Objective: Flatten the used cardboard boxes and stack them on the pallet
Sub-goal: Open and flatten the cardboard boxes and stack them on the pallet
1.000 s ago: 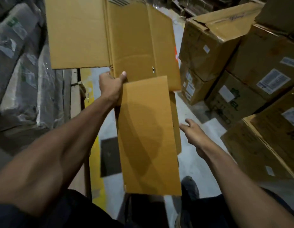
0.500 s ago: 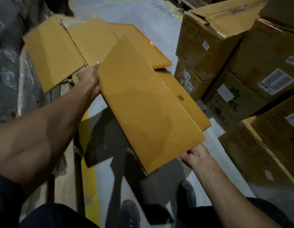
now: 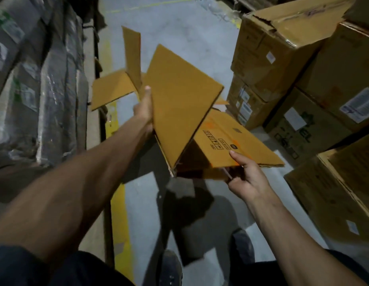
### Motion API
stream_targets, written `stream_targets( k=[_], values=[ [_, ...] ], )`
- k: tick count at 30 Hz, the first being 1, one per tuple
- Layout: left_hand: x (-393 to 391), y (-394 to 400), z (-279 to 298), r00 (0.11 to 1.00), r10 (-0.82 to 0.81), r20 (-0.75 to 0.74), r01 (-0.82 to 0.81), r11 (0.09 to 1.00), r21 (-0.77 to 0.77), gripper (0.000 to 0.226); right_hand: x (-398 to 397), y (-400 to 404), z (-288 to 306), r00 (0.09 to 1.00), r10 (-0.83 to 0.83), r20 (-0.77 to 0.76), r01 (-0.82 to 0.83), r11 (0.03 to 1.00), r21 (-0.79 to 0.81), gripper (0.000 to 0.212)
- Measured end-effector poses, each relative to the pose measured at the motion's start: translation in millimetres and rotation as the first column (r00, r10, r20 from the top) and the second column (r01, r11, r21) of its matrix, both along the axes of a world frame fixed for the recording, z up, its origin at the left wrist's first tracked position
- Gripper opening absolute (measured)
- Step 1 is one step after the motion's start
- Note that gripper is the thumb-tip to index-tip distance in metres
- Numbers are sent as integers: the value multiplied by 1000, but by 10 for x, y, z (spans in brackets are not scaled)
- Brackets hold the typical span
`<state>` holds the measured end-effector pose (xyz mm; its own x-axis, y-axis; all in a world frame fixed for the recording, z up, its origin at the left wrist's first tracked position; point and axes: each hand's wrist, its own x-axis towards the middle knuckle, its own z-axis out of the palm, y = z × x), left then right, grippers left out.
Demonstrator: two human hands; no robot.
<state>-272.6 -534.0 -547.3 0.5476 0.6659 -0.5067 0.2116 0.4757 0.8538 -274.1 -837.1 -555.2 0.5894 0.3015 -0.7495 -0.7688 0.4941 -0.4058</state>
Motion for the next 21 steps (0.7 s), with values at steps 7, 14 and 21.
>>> stream_targets(
  k=[7,14,21],
  values=[
    [-969,-972,160,990,-117,-76,111,991,-73,26,-22,147,-204,1000,8,-16,-9,996,-83,36],
    [-1751,-1395,84,974,-1,-228,-38,985,-170,25,-176,148,-174,997,62,52,-53,984,-167,40],
    [-1769,-1793,-102,954,300,6,-223,722,-655,83,-396,191,-182,997,76,34,-70,988,-138,40]
  ],
)
